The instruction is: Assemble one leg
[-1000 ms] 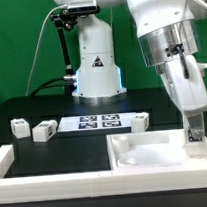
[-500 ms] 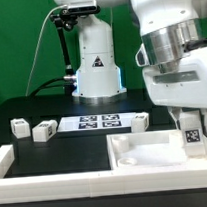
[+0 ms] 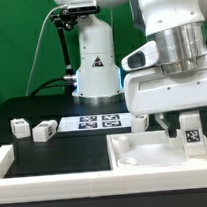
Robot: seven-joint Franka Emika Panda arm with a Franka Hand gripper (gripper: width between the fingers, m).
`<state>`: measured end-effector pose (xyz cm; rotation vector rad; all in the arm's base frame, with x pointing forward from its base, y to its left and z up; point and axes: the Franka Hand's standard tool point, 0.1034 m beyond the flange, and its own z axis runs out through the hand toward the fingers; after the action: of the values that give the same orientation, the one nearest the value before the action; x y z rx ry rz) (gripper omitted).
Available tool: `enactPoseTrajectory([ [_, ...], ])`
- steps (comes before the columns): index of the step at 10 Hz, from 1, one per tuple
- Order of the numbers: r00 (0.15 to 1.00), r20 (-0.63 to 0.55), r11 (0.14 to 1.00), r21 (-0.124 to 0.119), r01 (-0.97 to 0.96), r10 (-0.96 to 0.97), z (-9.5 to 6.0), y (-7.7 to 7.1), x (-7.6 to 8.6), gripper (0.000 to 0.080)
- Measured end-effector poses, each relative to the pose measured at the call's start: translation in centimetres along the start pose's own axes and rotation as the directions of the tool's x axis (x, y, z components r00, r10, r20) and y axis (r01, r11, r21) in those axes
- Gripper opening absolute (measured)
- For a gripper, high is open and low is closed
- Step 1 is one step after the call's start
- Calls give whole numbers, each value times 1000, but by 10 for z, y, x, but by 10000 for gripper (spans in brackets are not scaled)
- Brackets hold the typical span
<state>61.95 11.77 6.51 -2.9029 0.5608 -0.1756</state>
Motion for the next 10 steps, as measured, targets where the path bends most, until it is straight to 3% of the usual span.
enactPoseTrajectory([
  [1, 990, -1, 990, -5, 138, -138, 0, 1, 1, 649],
  [4, 987, -1, 987, -3, 158, -158, 0, 1, 1, 619],
  [6, 991, -1, 991, -3, 135, -135, 0, 1, 1, 277],
  [8, 996, -1, 996, -7, 93, -93, 0, 5, 2, 277],
  [9, 1000, -2, 1000, -4, -16, 16, 1, 5, 1, 277],
  [10, 968, -11, 968, 1, -249, 249, 1, 5, 0, 277],
])
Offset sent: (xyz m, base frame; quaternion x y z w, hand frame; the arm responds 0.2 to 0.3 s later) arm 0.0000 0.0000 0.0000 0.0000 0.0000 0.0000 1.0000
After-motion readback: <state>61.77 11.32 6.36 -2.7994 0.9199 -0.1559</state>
